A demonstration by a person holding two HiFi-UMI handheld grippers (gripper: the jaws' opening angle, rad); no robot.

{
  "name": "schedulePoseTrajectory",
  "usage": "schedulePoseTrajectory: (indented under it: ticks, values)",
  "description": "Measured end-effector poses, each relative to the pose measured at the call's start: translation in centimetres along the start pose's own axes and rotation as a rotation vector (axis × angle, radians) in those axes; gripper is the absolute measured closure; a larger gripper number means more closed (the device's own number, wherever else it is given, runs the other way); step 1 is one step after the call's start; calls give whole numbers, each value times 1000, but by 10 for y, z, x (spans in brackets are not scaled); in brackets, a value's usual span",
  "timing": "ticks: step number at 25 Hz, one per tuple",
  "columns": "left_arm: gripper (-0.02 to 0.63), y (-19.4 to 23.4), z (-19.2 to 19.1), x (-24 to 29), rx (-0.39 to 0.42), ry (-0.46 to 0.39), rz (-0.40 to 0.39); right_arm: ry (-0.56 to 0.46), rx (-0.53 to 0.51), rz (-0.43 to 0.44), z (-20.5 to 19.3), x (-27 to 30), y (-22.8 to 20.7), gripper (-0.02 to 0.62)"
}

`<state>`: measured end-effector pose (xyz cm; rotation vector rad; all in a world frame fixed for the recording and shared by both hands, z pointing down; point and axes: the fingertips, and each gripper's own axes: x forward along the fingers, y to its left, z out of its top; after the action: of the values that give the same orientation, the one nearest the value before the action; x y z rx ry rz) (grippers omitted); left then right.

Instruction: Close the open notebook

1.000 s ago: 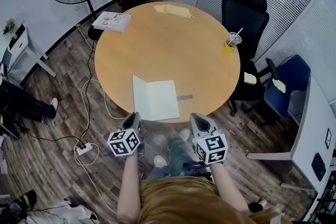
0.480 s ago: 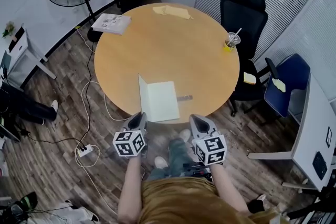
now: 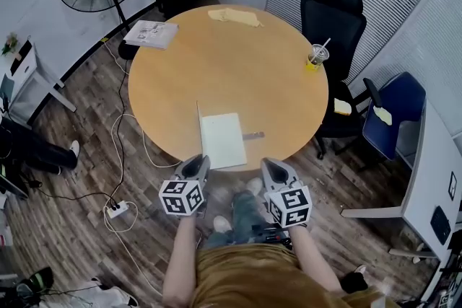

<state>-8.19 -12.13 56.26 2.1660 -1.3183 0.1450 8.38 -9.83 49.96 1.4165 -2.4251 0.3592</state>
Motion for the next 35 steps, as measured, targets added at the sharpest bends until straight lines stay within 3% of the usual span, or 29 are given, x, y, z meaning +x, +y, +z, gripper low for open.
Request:
schedulePoseTrajectory:
  ticks: [16, 35]
  values:
    - [506, -25, -6, 17, 85, 66, -70, 11, 5, -21, -5, -1, -7, 584]
    - [477, -55, -24, 52, 115, 147, -149, 45, 25, -32, -17, 6, -28, 583]
